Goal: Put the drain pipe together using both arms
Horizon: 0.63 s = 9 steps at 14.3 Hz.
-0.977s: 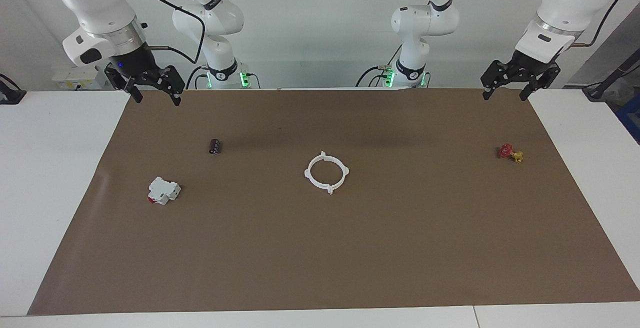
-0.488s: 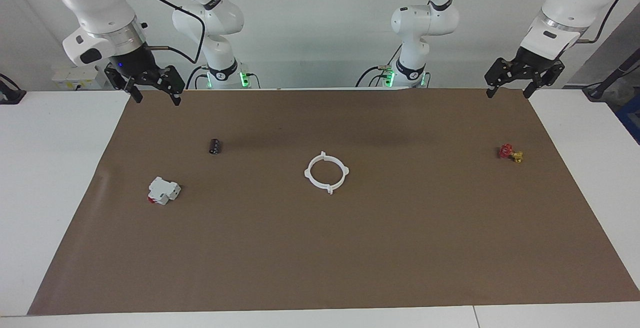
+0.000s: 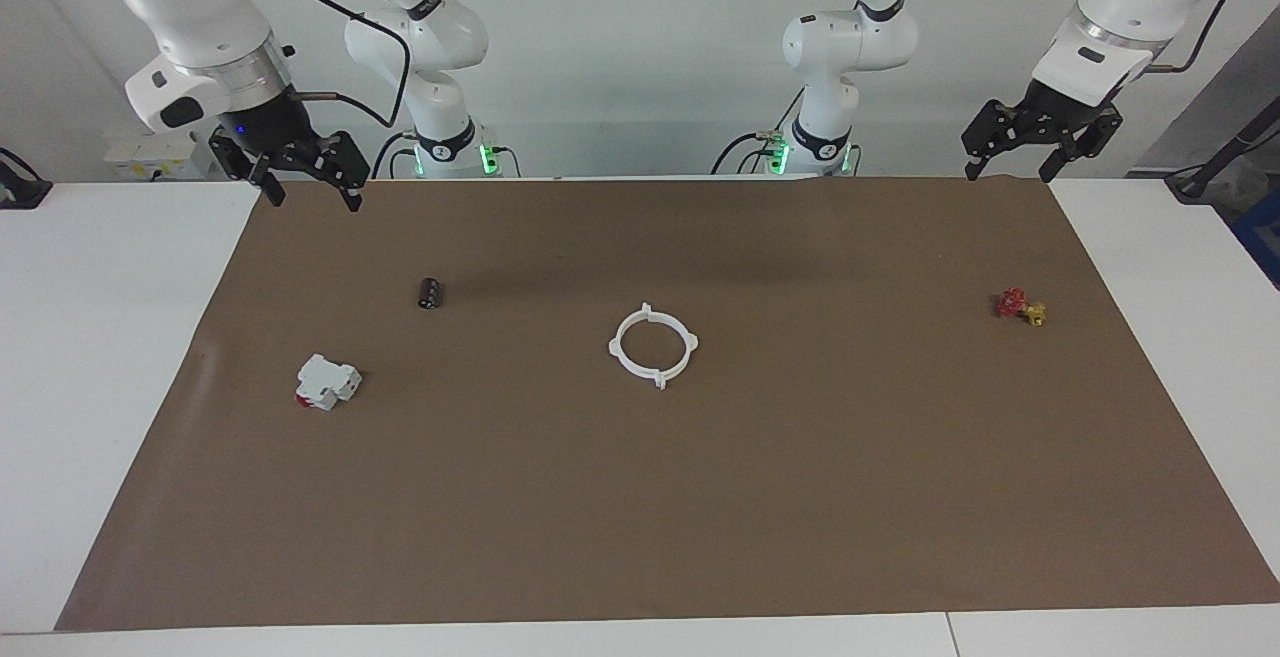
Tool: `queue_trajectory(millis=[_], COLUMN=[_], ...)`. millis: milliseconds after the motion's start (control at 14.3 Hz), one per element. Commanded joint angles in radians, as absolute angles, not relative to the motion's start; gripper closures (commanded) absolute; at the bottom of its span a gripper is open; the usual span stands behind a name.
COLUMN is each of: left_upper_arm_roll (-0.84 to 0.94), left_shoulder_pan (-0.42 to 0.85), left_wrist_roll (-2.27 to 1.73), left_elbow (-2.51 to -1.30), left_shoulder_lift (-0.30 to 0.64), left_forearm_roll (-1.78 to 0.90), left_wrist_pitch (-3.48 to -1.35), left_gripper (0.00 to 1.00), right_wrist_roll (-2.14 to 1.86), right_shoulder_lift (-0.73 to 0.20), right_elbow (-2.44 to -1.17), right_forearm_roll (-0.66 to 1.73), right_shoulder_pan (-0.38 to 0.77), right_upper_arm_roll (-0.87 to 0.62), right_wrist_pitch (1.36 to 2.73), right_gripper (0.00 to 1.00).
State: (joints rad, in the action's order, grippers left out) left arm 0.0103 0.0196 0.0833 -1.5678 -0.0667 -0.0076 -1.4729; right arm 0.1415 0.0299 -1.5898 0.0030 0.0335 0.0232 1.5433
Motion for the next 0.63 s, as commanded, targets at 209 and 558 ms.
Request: queue_trajectory(millis=[209, 558], left_upper_arm_roll=[0.025, 0.026], left_shoulder_pan=[0.018, 0.008], left_wrist_roll=[0.077, 0.075], left_elbow=[-1.555, -1.555], left_shoulder_lift=[-0.071, -0.066], left_forearm_roll=[-0.008, -0.009], left_wrist_pitch=[-1.433, -1.428], left_gripper=[0.0, 0.0], right_wrist_roll=[0.124, 0.124], right_shoulder_lift=[0.038, 0.038], right_elbow=[-1.597, -1.597], right_forearm_roll=[0.005, 0.005], right_shoulder_pan=[0.031, 0.029], right_upper_arm_roll=[0.021, 0.021], right_wrist_pitch=[1.545, 1.546], right_gripper=[0.0, 0.0])
